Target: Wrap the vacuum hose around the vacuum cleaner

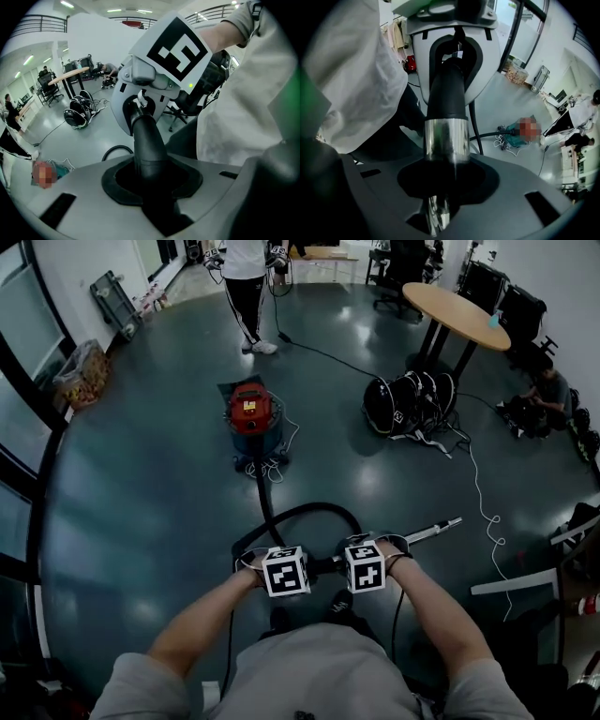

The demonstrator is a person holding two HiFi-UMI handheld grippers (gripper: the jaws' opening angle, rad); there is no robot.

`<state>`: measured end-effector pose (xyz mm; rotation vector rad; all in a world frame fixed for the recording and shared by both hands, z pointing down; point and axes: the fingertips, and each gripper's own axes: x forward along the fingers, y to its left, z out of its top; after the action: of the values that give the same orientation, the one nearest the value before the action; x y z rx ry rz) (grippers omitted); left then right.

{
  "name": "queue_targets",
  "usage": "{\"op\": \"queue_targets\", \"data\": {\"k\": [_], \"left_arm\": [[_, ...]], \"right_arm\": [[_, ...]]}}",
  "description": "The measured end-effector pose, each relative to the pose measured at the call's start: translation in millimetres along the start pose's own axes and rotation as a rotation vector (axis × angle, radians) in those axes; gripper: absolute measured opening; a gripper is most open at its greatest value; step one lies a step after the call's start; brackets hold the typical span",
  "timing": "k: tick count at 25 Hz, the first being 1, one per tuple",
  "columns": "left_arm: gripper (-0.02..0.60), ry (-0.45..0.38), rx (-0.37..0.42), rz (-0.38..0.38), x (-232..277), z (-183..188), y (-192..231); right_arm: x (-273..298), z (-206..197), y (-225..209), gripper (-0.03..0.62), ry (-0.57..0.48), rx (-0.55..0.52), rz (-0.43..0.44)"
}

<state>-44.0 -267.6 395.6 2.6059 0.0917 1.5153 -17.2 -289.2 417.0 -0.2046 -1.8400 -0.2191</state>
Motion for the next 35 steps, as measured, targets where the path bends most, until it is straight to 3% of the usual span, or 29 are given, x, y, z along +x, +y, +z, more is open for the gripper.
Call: {"op": "queue_targets", "data": {"k": [4,7,13,16,20,28,31,35], "left_arm": [[0.119,-0.012,-0.111,0.034,12.5,19.7,20.9],[0.119,-0.010,-0.202,0.065,24.1,32.7,31.9],[0.120,-0.020,-0.296,0.093,48.9,62.9,50.2],[0.120,0.020,-0.334,0.119,65.3,61.2,57.9],[0.120,0.055,-0.406,0.131,81.7,49.9,53.8],[0.120,-0.002,-0.503,0.152,107.7,54.0,75.6],[0.120,-0.051,-0.527,0.156,111.2,64.8,89.0],[0.120,-0.113,-0.546,0.192,119.4,80.6,110.9]], "right_arm": [[-9.6,-32.6,-29.2,0.150,0.030,-0.038,-0.065],[-20.7,-58.1,-40.6,0.158,0.029,-0.041,-0.099],[-43.7,-106.5,-56.0,0.202,0.006,-0.010,-0.169],[-55.2,-133.9,-67.4,0.202,-0.001,0.043,-0.224],[-77.7,-145.8,-83.8,0.202,-0.175,0.317,-0.261],[-49.0,-171.8,-89.1,0.202,-0.494,1.011,-0.194],[-46.0,-189.5,-103.2,0.316,-0.563,1.230,-0.251],[-38.2,-208.5,-127.0,0.382,-0.687,1.540,-0.266]]}}
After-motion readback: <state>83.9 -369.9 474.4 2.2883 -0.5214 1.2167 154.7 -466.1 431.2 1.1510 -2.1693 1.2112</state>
